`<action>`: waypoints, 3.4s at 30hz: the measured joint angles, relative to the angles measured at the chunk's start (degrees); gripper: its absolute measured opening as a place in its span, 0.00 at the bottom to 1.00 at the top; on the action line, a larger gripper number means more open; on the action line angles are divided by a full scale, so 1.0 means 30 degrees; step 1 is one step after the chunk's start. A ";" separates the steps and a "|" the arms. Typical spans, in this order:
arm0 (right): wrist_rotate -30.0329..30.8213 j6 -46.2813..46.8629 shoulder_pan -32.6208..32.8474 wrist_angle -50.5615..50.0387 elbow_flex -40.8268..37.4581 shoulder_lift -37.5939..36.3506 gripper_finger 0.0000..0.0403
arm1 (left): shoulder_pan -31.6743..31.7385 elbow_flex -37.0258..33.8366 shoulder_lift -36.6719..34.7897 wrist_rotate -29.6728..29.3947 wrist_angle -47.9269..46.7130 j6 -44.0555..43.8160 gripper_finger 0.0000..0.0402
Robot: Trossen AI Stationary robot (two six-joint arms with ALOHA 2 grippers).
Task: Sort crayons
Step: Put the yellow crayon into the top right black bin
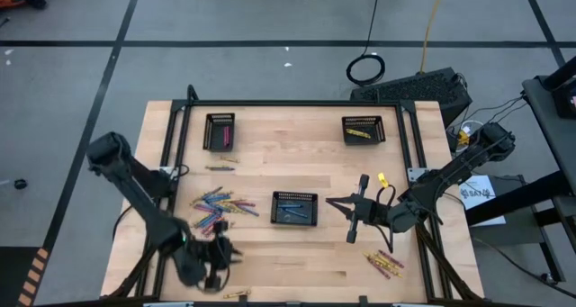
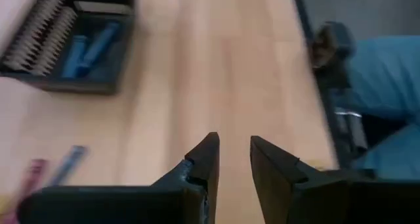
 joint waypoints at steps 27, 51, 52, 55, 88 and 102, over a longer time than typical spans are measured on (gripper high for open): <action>-0.0001 -0.0713 -0.0036 -0.0175 0.0000 0.0000 0.00 | -0.2297 0.3954 0.7309 0.4249 0.1201 -0.2161 0.44; -0.0089 0.0207 0.0377 -0.1143 0.0000 0.0000 0.00 | -0.2262 0.5614 0.9685 0.3444 -0.5020 -0.4467 0.04; -0.0496 0.0488 0.0488 -0.1523 0.0000 0.0000 0.00 | -0.2126 0.5627 0.9657 0.3406 -0.5336 -0.4470 0.03; -0.2334 0.1907 0.0666 -0.2712 0.0000 0.0000 0.00 | -0.1630 0.5572 0.9405 0.1917 -0.6430 -0.4131 0.03; -0.3239 0.4158 0.0626 -0.4979 0.0044 -0.2079 0.36 | 1.0050 0.5461 0.4792 -0.0242 0.8703 1.5115 0.00; -0.0459 0.0863 0.0605 -0.0714 0.0036 -0.0634 0.31 | 1.0273 0.5468 0.4792 0.0221 0.8956 1.5100 0.00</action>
